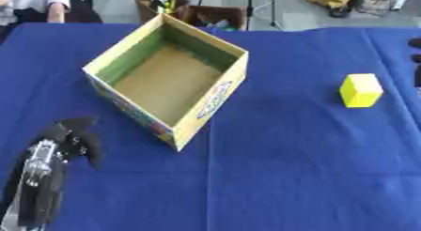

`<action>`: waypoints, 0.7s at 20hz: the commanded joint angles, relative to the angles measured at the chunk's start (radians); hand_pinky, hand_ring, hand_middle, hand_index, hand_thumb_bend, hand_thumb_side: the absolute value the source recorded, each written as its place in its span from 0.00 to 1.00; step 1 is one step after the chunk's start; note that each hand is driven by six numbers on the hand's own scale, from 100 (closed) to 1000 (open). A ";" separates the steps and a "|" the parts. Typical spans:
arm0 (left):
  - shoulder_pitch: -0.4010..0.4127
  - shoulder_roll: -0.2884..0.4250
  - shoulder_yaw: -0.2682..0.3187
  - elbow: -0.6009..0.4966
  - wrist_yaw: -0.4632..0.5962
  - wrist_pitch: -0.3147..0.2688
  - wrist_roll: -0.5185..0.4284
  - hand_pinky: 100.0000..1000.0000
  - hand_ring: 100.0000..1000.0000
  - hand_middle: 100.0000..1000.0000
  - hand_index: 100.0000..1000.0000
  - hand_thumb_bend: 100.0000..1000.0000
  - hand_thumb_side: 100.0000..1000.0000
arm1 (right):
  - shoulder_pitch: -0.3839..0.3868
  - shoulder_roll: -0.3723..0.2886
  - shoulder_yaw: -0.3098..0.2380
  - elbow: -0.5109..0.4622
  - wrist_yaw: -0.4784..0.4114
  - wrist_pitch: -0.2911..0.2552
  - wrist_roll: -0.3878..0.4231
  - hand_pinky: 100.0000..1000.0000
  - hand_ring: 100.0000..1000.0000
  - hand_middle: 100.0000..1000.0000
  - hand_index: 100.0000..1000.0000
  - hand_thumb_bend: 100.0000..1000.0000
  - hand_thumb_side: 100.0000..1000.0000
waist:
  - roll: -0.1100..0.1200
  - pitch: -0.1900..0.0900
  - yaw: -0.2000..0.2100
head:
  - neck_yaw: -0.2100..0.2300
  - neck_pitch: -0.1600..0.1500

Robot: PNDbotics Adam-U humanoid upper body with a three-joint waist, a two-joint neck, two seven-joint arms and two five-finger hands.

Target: Pick up objects on the table and place them in the box.

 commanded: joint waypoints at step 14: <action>0.005 0.018 -0.008 -0.009 -0.001 -0.006 -0.015 0.25 0.37 0.38 0.69 0.00 1.00 | -0.001 -0.453 0.010 -0.018 0.316 0.104 0.176 0.77 0.86 0.80 0.90 0.00 0.72 | 0.007 -0.024 0.010 | -0.018 -0.006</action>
